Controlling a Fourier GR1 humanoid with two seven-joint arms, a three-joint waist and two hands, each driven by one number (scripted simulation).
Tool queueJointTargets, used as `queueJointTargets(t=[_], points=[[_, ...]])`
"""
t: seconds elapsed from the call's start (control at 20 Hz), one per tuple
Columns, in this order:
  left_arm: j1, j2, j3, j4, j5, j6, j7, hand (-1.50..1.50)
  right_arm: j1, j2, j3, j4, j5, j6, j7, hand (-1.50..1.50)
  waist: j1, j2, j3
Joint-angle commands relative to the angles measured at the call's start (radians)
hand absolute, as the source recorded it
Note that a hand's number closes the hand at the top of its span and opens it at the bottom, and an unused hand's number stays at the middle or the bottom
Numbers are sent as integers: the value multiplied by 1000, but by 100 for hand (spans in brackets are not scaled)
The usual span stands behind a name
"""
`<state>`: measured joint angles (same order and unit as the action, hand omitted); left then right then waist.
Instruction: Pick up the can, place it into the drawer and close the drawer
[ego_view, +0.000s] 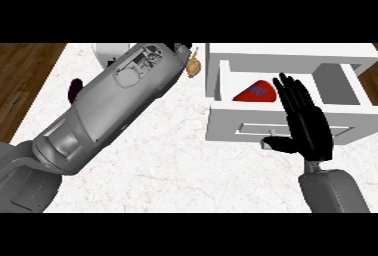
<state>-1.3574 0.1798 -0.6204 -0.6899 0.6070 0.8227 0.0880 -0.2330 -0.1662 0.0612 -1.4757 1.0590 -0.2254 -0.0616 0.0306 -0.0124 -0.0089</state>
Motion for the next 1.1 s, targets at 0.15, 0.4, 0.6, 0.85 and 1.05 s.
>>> queueJointTargets(t=[0.15,0.4,0.6,0.85,1.05], points=[[107,78,-27,-171,-42,19,67,-150,-147,-1,-67,308,37,-115,-48,-150,22,10,10],[124,158,-26,-245,-63,7,136,-150,-251,6,-98,461,83,-186,-38,-150,20,12,10],[155,216,-23,-330,-57,-29,182,-150,-302,1,-136,590,105,-298,-65,-150,35,15,11],[210,245,-17,-407,-73,-5,214,-150,-439,17,-173,752,129,-390,-62,-150,36,19,11],[260,290,-14,-466,-81,-38,221,-150,-552,-8,-216,887,139,-434,-58,-150,45,24,11]])
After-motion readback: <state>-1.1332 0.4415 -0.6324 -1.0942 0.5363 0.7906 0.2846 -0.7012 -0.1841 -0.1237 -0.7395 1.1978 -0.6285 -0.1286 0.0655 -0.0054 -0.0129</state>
